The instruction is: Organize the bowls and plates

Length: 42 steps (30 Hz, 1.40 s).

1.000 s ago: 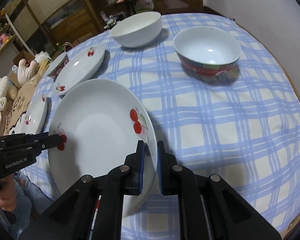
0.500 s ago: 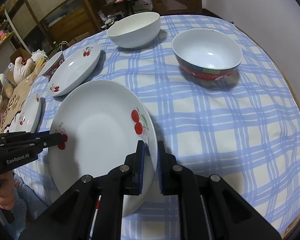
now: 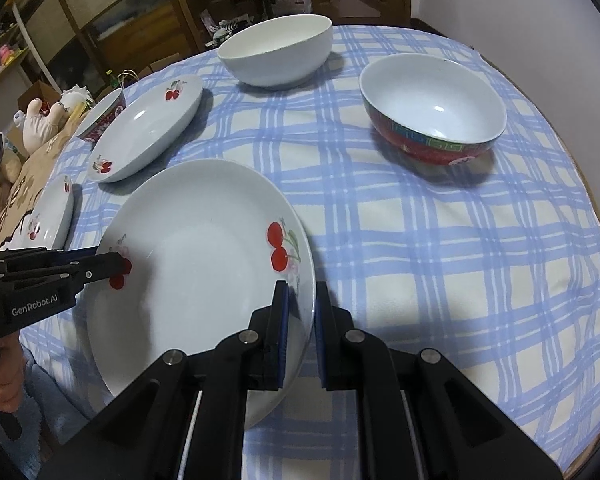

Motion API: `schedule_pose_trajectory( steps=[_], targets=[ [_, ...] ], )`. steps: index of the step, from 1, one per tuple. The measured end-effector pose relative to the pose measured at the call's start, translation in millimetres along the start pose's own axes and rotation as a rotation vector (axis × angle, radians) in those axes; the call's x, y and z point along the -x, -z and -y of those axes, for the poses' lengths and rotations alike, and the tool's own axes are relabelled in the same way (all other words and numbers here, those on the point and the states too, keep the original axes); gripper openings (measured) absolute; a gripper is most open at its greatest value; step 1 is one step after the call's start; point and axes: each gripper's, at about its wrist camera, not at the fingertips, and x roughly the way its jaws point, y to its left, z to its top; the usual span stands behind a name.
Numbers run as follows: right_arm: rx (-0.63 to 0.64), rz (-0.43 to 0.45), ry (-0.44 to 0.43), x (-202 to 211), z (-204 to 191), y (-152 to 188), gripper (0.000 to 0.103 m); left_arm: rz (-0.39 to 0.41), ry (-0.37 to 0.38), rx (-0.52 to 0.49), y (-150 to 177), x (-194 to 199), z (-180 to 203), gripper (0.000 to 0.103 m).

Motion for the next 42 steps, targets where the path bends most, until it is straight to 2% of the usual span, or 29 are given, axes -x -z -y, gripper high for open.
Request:
schedule_pose_trajectory(
  steps=[26,33,38,41,42],
  targets=[
    [0.005,0.000,0.003,-2,0,0,0.014,-0.013,0.003,-0.014,-2,-2,1,0.022],
    [0.016,0.004,0.037,2,-4,1,0.014,-0.017,-0.027,-0.005,4,7,-6,0.024],
    [0.017,0.051,0.060,17,-5,-1,0.015,0.007,-0.050,-0.001,8,25,-19,0.028],
    [0.034,0.084,0.097,29,-10,-2,0.016,0.019,-0.140,-0.030,12,40,-27,0.030],
    [0.044,0.095,0.104,33,-12,-2,0.018,0.022,-0.148,-0.026,13,44,-31,0.030]
  ],
)
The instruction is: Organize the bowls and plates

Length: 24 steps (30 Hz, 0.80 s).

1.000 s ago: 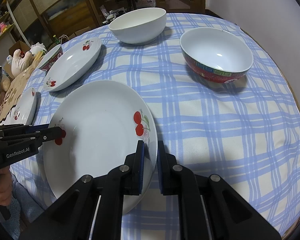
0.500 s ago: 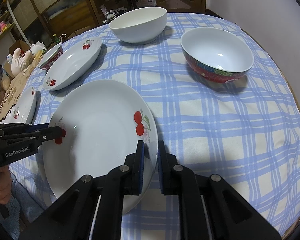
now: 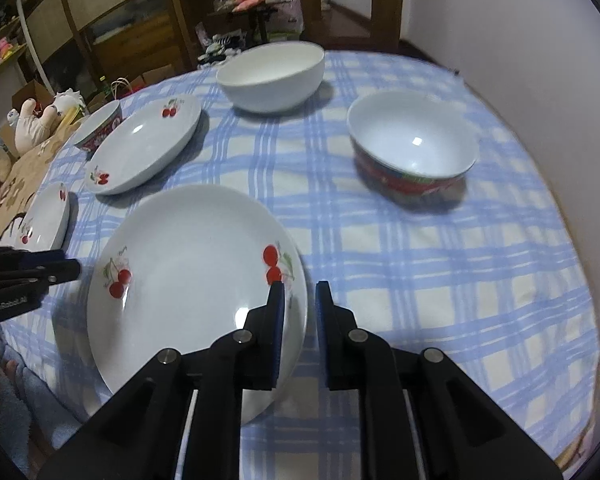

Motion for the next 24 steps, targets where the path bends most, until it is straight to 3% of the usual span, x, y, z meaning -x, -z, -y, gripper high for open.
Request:
schedule_pose_trajectory(
  steps=[4,9,12,14,18,24],
  targets=[
    [0.040,0.046,0.009,17,-12,-2,0.030,0.022,-0.004,0.042,7,21,-26,0.037],
    [0.052,0.086,-0.027,29,-30,-8,0.057,0.070,-0.042,0.054,10,49,-57,0.052],
    [0.041,0.128,-0.058,36,-46,-14,0.076,0.110,-0.076,0.098,9,65,-81,0.074],
    [0.043,0.143,-0.080,39,-58,-17,0.080,0.146,-0.105,0.123,9,76,-95,0.086],
    [0.089,0.188,-0.107,48,-86,-27,0.093,0.171,-0.121,0.154,7,88,-118,0.090],
    [0.125,0.218,-0.159,50,-125,-45,0.094,0.160,-0.132,0.188,2,95,-152,0.091]
  ],
)
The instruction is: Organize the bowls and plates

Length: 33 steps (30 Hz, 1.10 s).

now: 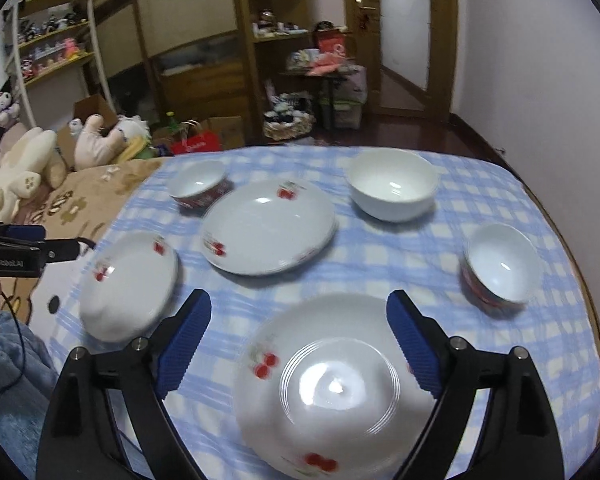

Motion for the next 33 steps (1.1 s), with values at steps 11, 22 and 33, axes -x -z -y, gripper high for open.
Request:
schedule_pose_trajectory(
  steps=[11,22,33],
  targets=[
    [0.009,0.009,-0.070,-33,-51,-27,0.094,0.000,0.004,0.017,-15,-8,-42,0.091],
    [0.056,-0.024,-0.088,-72,-95,-35,0.094,-0.072,0.028,0.118,-5,-59,-81,0.091],
    [0.075,-0.102,-0.076,-108,-117,-19,0.094,-0.169,0.013,0.171,7,-100,-98,0.091]
  ],
)
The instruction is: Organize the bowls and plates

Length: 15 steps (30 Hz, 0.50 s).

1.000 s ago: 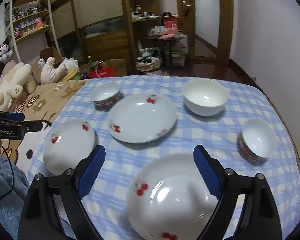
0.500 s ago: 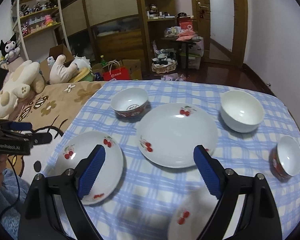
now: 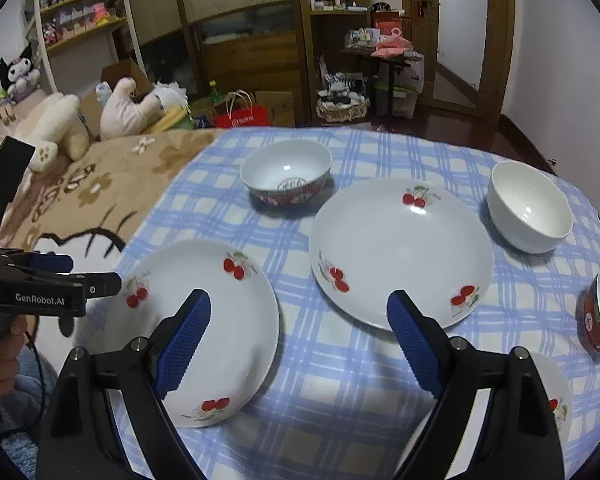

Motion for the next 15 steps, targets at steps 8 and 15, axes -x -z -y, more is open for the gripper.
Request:
schedule_pose_trajectory(
  steps=[8,15],
  targets=[
    [-0.027,-0.084,-0.013,-28,-4,14,0.091,-0.058,0.000,-0.003,3,-22,0,0.091],
    [-0.038,-0.138,-0.045,-43,-3,25,0.067,-0.087,0.009,0.008,5,-34,-1,0.082]
  ],
)
